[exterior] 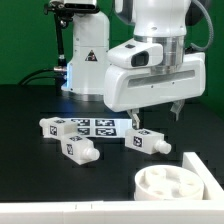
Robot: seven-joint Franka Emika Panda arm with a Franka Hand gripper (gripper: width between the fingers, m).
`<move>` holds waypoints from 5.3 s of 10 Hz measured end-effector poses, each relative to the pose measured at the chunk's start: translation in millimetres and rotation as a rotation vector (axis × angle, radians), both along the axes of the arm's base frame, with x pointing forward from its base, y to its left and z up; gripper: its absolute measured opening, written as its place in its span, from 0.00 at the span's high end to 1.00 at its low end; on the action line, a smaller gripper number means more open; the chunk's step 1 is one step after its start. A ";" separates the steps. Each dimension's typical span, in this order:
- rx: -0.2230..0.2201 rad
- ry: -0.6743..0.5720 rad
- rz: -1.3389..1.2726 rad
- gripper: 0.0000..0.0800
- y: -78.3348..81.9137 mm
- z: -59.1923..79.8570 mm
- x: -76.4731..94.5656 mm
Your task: Assemble stool
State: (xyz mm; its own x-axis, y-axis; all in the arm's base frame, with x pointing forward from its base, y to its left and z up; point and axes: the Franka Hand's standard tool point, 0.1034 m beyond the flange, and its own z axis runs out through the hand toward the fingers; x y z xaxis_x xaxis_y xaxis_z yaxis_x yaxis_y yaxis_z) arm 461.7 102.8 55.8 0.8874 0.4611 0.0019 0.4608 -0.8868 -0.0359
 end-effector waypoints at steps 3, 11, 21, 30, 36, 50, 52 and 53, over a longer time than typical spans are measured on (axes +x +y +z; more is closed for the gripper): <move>-0.011 0.010 0.244 0.19 -3.2 -29.9 -11.1; -0.004 0.033 0.233 0.48 -2.1 -49.8 -17.4; -0.047 -0.014 1.378 0.60 8.7 -35.8 -13.4; -0.090 0.077 2.287 0.60 4.9 -48.7 -31.2; -0.110 0.139 2.200 0.22 -0.4 -40.1 -34.5; -0.260 0.061 0.761 0.19 -0.4 5.1 11.2; -0.232 0.032 0.640 0.19 2.2 1.8 4.2; -0.229 0.026 0.584 0.19 3.6 1.9 4.8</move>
Offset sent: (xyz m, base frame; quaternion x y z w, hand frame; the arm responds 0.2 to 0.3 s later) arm -0.0013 0.0161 -0.0352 -0.0176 -0.0045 -0.1079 0.9940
